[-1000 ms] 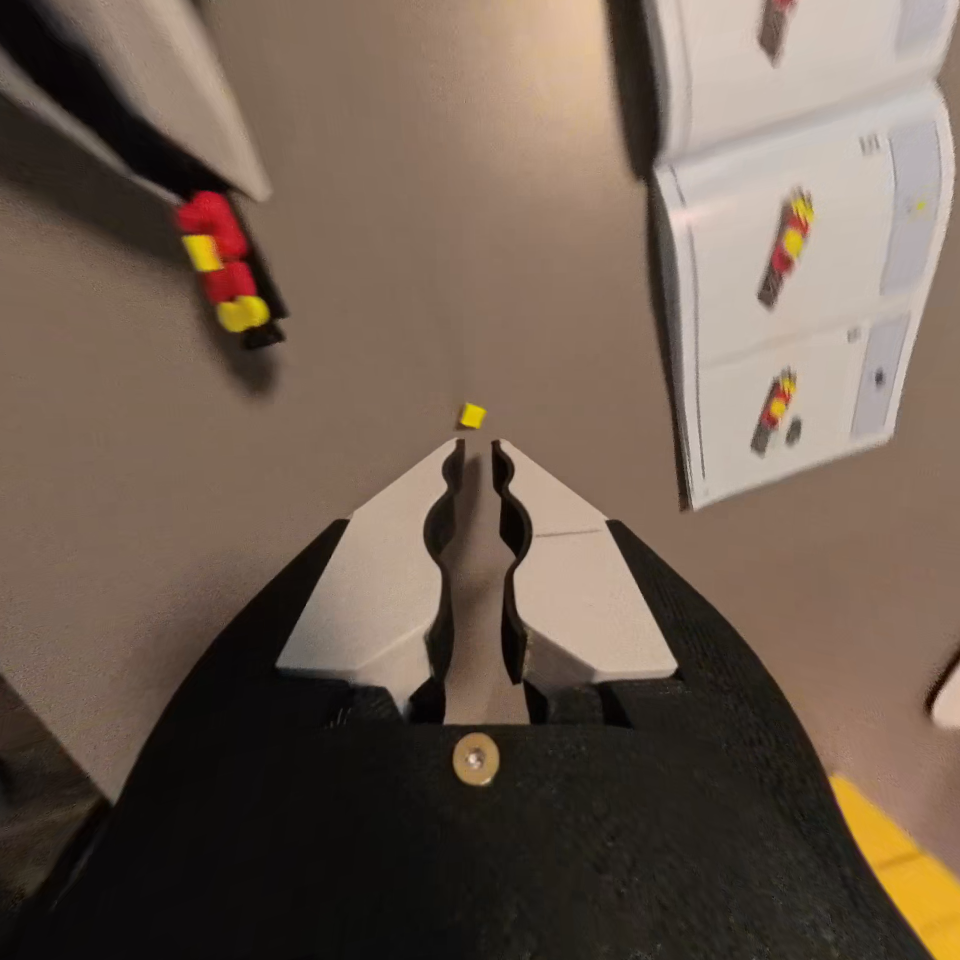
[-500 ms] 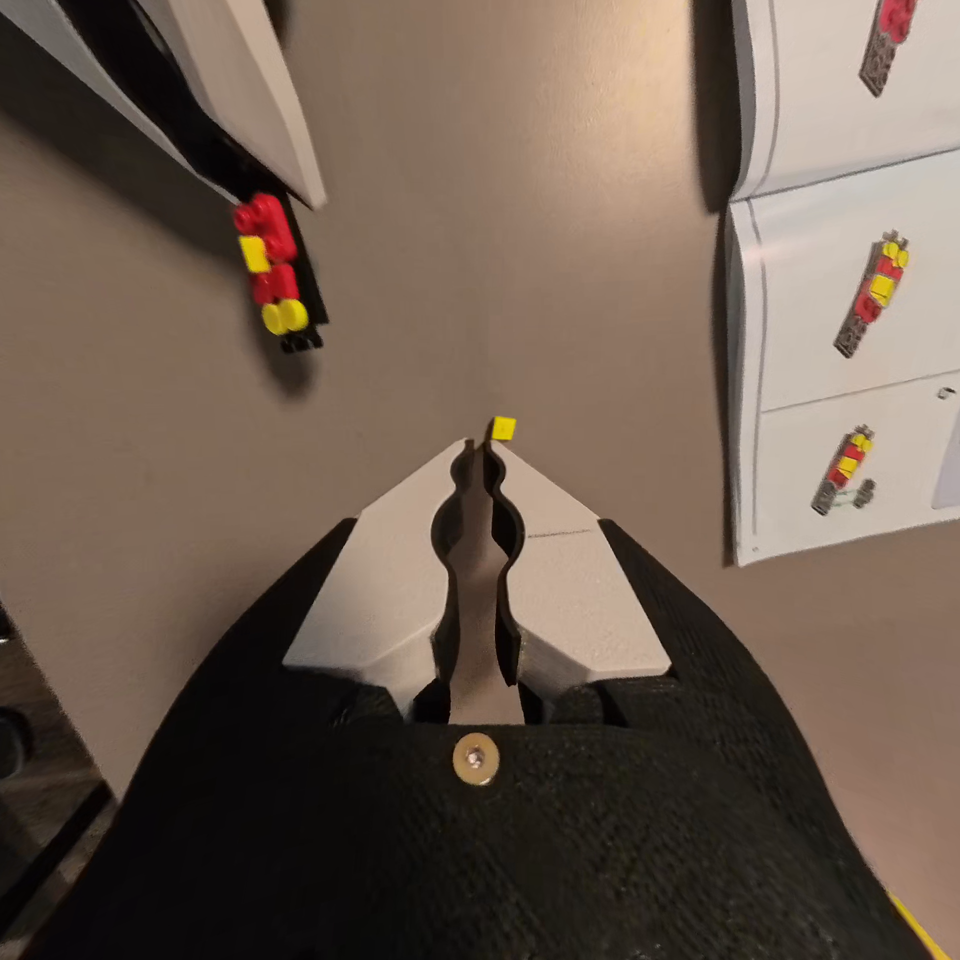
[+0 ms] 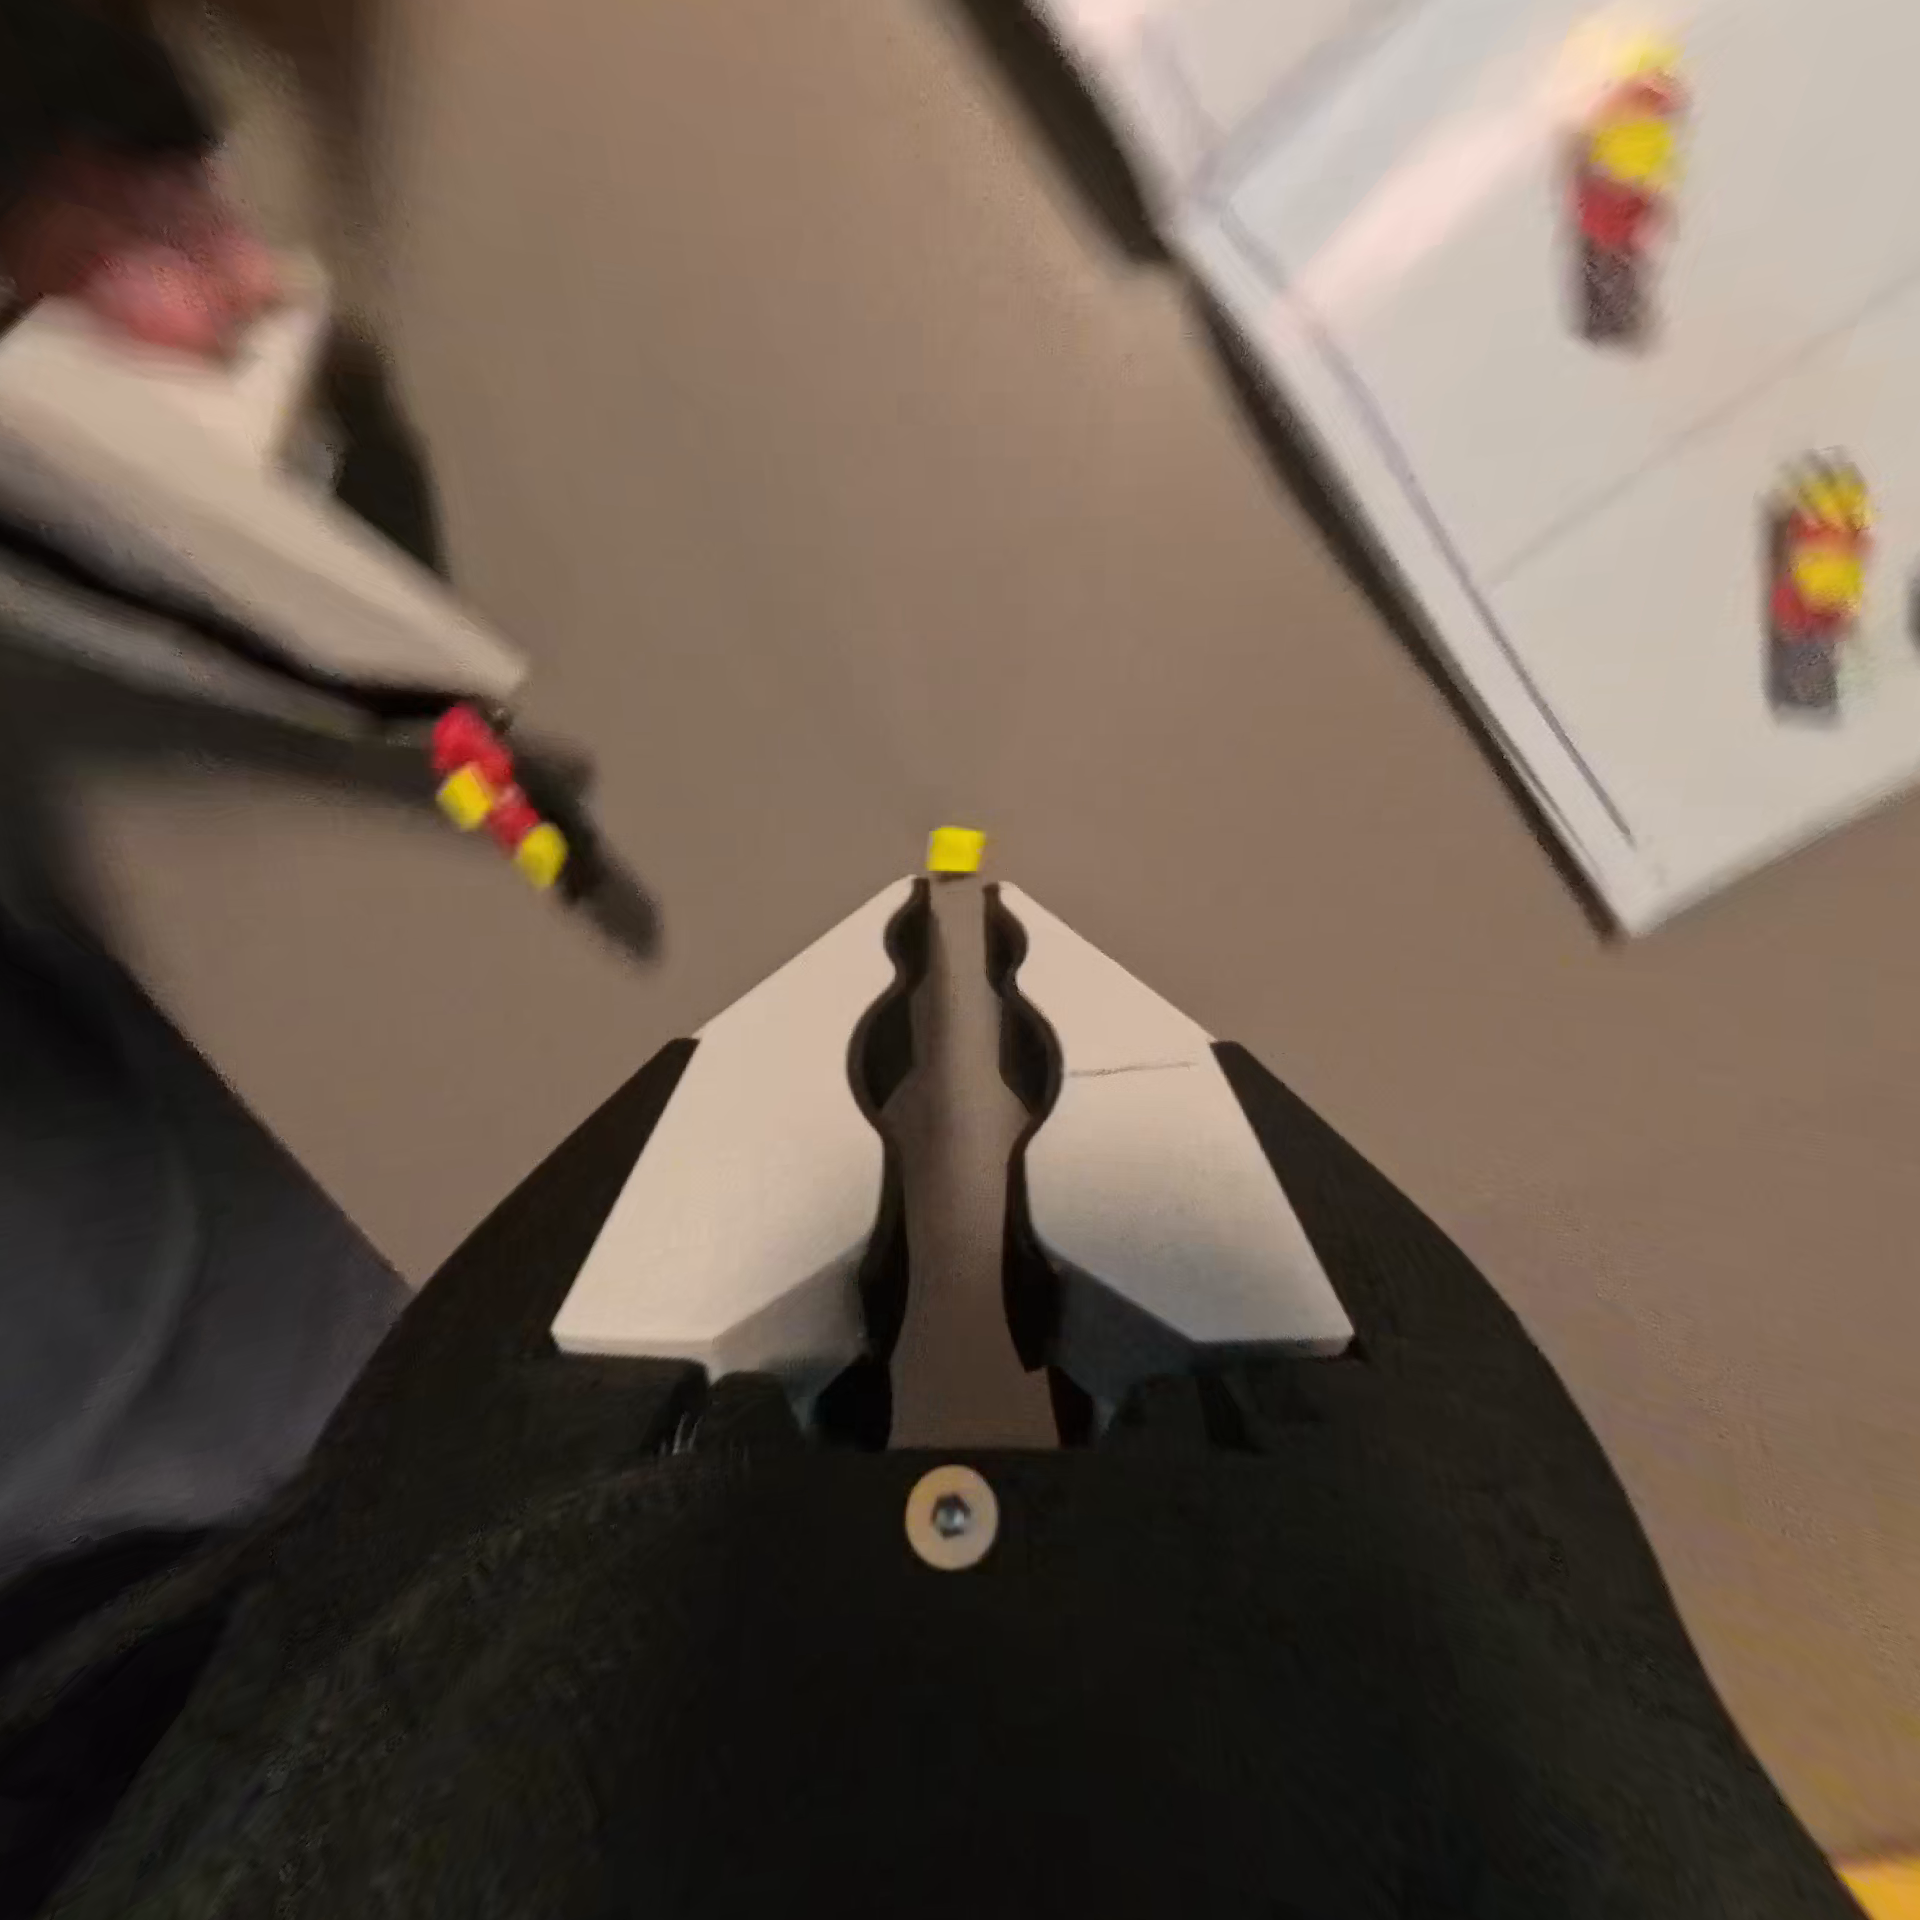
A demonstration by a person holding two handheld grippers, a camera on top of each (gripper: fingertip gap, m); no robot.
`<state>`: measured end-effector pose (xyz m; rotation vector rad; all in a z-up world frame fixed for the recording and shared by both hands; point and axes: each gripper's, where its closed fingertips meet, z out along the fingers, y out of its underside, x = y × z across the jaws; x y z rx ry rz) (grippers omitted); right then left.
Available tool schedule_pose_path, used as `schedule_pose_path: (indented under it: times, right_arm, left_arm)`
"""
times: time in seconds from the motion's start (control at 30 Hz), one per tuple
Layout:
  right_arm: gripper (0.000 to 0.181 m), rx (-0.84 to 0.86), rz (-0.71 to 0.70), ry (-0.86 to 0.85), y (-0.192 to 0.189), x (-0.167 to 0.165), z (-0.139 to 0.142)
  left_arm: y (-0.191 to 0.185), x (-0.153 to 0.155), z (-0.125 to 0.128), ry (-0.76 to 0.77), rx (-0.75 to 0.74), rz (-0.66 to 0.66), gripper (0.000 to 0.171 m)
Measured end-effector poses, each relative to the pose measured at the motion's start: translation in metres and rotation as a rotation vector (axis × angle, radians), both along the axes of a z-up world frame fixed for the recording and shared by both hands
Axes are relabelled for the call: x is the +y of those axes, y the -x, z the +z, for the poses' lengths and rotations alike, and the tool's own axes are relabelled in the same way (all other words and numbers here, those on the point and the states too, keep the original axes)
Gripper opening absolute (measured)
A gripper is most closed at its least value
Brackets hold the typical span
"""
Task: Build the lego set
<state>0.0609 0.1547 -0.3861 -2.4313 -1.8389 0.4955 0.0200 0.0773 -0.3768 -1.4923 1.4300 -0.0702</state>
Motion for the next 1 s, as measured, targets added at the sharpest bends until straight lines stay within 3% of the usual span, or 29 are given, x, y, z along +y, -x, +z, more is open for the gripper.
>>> schedule_pose_path:
  times: [0.03,0.1,0.17,0.33,0.73,1.0]
  right_arm:
    - [0.005,-0.013,-0.155,0.064,0.001,0.003,0.0]
    - [0.02,0.032,-0.318,0.273,0.01,-0.008,0.005]
    - [0.026,-0.006,-0.384,0.28,0.004,-0.004,-0.001]
    - [0.014,-0.051,-0.517,0.279,-0.001,0.0,-0.005]
    - [0.01,-0.149,-0.509,0.126,0.011,-0.005,-0.007]
    - [0.008,-0.116,-0.465,0.08,0.023,0.0,-0.007]
  left_arm:
    - [0.0,0.0,0.0,0.0,0.0,-0.001,0.016]
    - [0.0,0.0,0.0,0.001,0.0,-0.001,0.016]
    - [0.0,-0.001,0.0,-0.001,0.001,-0.003,0.016]
    - [-0.001,-0.004,0.0,-0.022,0.008,-0.02,0.016]
    - [-0.002,-0.011,0.001,-0.079,0.032,-0.033,0.016]
    - [-0.002,-0.013,0.001,-0.09,0.039,-0.031,0.016]
